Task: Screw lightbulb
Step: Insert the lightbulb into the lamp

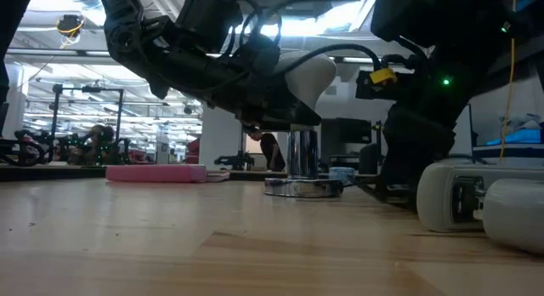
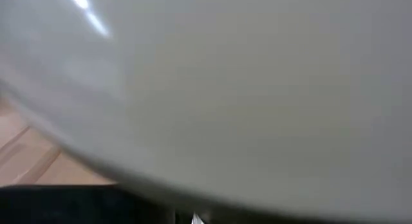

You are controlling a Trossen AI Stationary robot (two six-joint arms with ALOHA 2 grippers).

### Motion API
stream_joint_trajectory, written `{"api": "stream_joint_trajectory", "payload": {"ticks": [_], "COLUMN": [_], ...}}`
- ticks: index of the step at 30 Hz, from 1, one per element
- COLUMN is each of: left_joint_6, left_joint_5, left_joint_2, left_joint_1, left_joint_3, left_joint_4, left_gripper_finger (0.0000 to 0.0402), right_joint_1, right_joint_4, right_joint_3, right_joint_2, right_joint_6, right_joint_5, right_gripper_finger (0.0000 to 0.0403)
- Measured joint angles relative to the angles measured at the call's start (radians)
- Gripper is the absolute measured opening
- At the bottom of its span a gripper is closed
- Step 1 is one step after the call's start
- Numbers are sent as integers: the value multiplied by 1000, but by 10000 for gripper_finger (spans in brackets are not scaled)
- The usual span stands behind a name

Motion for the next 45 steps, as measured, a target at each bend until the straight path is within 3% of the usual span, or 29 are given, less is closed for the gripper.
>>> {"api": "stream_joint_trajectory", "payload": {"ticks": [5,15,20,26,33,40,45], "left_joint_6": [0,0,0,14,75,77,76], "left_joint_5": [0,4,13,34,34,35,64], "left_joint_2": [0,0,0,0,0,0,0], "left_joint_1": [-1,-1,-1,-10,-38,-54,-55], "left_joint_3": [0,0,0,0,0,0,0], "left_joint_4": [0,1,7,23,44,69,96], "left_gripper_finger": [150,150,150,150,150,150,150], "right_joint_1": [-9,-23,-23,-23,-38,-80,-113], "right_joint_4": [-25,-14,-17,-25,-27,33,112], "right_joint_3": [0,-1,-1,-1,0,0,0], "right_joint_2": [0,0,1,1,1,1,1], "right_joint_6": [-22,-134,-156,-209,-242,-423,-560], "right_joint_5": [80,183,217,269,315,331,329], "right_gripper_finger": [133,12,29,9,25,11,25]}}
